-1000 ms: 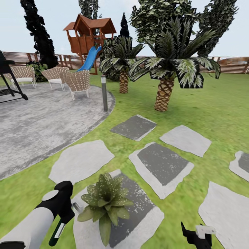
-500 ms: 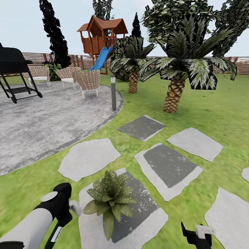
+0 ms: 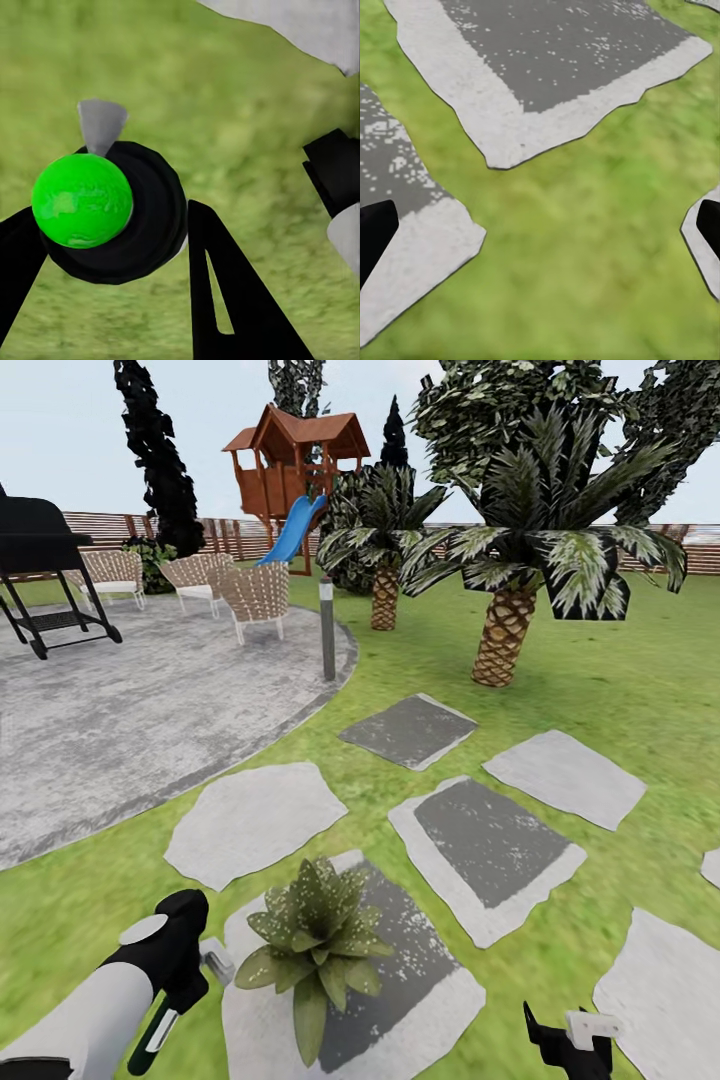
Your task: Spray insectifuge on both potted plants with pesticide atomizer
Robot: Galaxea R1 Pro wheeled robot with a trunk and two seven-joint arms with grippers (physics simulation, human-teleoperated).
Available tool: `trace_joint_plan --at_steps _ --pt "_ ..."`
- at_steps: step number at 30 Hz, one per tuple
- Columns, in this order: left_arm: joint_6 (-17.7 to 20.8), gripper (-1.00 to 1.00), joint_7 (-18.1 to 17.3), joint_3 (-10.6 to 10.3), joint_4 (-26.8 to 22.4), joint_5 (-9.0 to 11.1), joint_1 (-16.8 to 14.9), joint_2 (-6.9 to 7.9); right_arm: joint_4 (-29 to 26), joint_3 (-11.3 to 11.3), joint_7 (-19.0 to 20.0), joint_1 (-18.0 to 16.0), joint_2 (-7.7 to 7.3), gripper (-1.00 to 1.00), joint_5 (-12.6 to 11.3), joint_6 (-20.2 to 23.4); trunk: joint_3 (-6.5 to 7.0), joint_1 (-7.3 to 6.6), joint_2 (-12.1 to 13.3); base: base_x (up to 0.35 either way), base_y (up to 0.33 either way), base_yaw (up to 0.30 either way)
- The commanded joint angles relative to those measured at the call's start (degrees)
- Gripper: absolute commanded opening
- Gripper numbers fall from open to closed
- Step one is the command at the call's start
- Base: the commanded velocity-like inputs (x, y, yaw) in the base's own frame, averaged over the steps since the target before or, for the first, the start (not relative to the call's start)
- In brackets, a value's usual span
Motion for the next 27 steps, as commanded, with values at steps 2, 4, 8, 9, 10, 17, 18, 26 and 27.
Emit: trace_joint_plan --at_steps 2,4,8,9,10,17,18,26,27 --pt "0.4 -1.0 -0.5 -0.2 1.1 -0.2 0.0 -0.15 0.0 -0.5 0.6 0.0 0.01 1.0 0.0 -0.2 -0.05 -0.01 0.0 0.0 0.0 0.158" --pt "0.3 -1.0 -0.4 -0.2 2.4 -0.3 0.0 -0.2 0.0 -0.4 0.6 0.0 0.01 1.0 0.0 -0.2 -0.05 -0.01 0.0 0.0 0.0 0.245" --pt "0.1 -1.0 -0.3 1.4 3.0 0.7 0.0 -0.18 0.0 -0.5 0.6 0.0 0.01 1.0 0.0 -0.2 -0.05 -0.01 0.0 0.021 0.0 0.057" --pt "0.1 -1.0 -0.3 1.5 2.9 0.9 0.0 -0.18 0.0 -0.4 0.6 0.0 0.01 1.0 0.0 -0.2 -0.05 -0.01 0.0 0.109 0.0 0.008" --pt "0.1 -1.0 -0.3 1.6 2.7 1.1 0.0 -0.19 0.0 -0.5 0.6 0.0 0.01 1.0 0.0 -0.2 -0.05 -0.01 0.0 0.101 0.0 0.003" --pt "0.0 -1.0 -0.2 1.7 3.0 1.1 0.0 0.01 0.0 -0.5 0.6 0.0 0.01 1.0 0.0 -0.2 -0.05 -0.01 0.0 0.019 0.0 0.001" --pt "0.0 -1.0 -0.2 1.7 3.0 1.1 0.0 0.08 0.0 -0.4 0.6 0.0 0.01 1.0 0.0 -0.2 -0.05 -0.01 0.0 0.001 0.0 0.039" --pt "0.1 -1.0 -0.2 1.7 2.2 1.2 0.0 -0.13 0.0 -0.5 0.6 0.0 0.01 1.0 0.0 -0.2 -0.05 -0.01 0.0 0.178 0.033 0.09" --pt "0.1 -1.0 -0.2 1.7 2.2 1.2 0.0 -0.16 0.0 -0.5 0.6 0.0 0.01 1.0 0.0 -0.2 -0.05 -0.01 0.0 0.259 0.007 0.003"
